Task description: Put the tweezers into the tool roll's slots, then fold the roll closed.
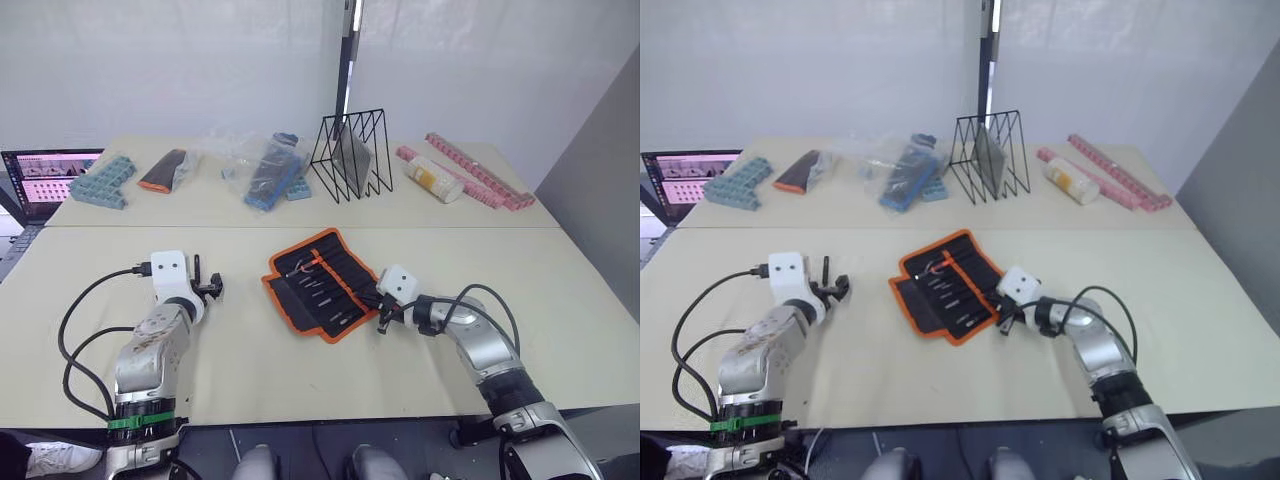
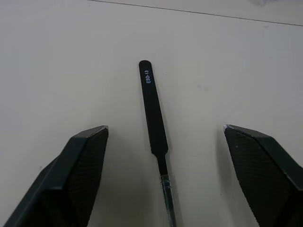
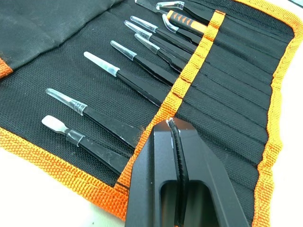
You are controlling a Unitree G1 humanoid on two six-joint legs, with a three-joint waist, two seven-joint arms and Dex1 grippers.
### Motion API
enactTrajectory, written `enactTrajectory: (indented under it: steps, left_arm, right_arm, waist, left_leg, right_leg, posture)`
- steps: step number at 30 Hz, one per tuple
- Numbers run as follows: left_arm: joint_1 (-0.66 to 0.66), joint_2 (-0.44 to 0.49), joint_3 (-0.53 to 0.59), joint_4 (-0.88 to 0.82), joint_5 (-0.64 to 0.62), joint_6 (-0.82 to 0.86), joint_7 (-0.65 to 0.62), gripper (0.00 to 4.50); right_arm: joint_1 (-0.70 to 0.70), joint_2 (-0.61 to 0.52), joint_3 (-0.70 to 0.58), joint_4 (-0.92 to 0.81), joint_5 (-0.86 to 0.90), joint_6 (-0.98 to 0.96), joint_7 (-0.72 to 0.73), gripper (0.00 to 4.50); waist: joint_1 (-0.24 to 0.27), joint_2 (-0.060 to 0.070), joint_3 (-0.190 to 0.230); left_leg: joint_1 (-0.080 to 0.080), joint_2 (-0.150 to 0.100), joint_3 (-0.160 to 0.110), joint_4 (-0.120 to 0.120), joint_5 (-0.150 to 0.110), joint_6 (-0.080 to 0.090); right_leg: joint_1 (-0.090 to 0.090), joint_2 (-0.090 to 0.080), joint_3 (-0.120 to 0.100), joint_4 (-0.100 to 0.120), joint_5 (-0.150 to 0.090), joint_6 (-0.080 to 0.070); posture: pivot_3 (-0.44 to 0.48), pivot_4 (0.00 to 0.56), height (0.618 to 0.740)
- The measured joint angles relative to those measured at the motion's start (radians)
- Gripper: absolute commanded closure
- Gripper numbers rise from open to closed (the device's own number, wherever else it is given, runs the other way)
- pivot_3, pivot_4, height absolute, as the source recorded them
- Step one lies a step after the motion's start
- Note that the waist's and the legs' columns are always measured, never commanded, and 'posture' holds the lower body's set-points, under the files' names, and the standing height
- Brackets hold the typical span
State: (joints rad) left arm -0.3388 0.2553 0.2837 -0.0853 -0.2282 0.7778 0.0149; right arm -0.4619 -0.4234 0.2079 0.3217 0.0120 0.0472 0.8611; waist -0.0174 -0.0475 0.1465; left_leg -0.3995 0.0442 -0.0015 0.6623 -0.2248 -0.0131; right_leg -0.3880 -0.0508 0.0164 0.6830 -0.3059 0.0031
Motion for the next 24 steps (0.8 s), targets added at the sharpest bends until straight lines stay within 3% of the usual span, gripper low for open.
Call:
enactTrajectory:
  steps: [9, 16, 19, 24]
  left_arm:
    - [-0.037, -0.030, 0.012, -0.035, 0.012, 0.120, 0.060, 4.49]
    - [-0.040, -0.022, 0.018, -0.067, -0.010, 0.146, 0.020, 4.49]
    - [-0.066, 0.032, -0.016, -0.086, -0.009, 0.145, -0.021, 4.49]
    - [-0.130, 0.147, -0.104, -0.185, -0.077, 0.078, -0.247, 4.49]
  right_arm:
    - [-0.004, 0.000, -0.001, -0.002, 0.000, 0.009, 0.000, 4.50]
    - [-0.004, 0.001, -0.001, -0.004, 0.000, 0.010, 0.000, 4.50]
    - [-0.004, 0.002, -0.001, -0.006, 0.000, 0.010, 0.000, 4.50]
    - [-0.001, 0.003, 0.000, -0.009, 0.000, 0.010, 0.000, 4.50]
  waist:
    - [0.001, 0.000, 0.000]
    - [0.000, 0.000, 0.000]
    - [0.000, 0.000, 0.000]
    - [-0.001, 0.001, 0.001]
  left_leg:
    - [0.000, 0.000, 0.000, 0.000, 0.000, 0.000]
    - [0.000, 0.000, 0.000, 0.000, 0.000, 0.000]
    - [0.000, 0.000, 0.000, 0.000, 0.000, 0.000]
    - [-0.001, 0.001, 0.000, 0.000, -0.001, -0.002]
  right_leg:
    - [0.000, 0.000, 0.000, 0.000, 0.000, 0.000]
    - [0.000, 0.000, 0.000, 0.000, 0.000, 0.000]
    - [0.000, 0.002, 0.001, 0.000, 0.000, 0.000]
    - [0.000, 0.004, 0.002, -0.001, 0.000, 0.000]
  posture:
    - [0.000, 0.150, 0.685]
    - [0.000, 0.150, 0.685]
    - [0.000, 0.150, 0.685]
    - [0.000, 0.150, 0.685]
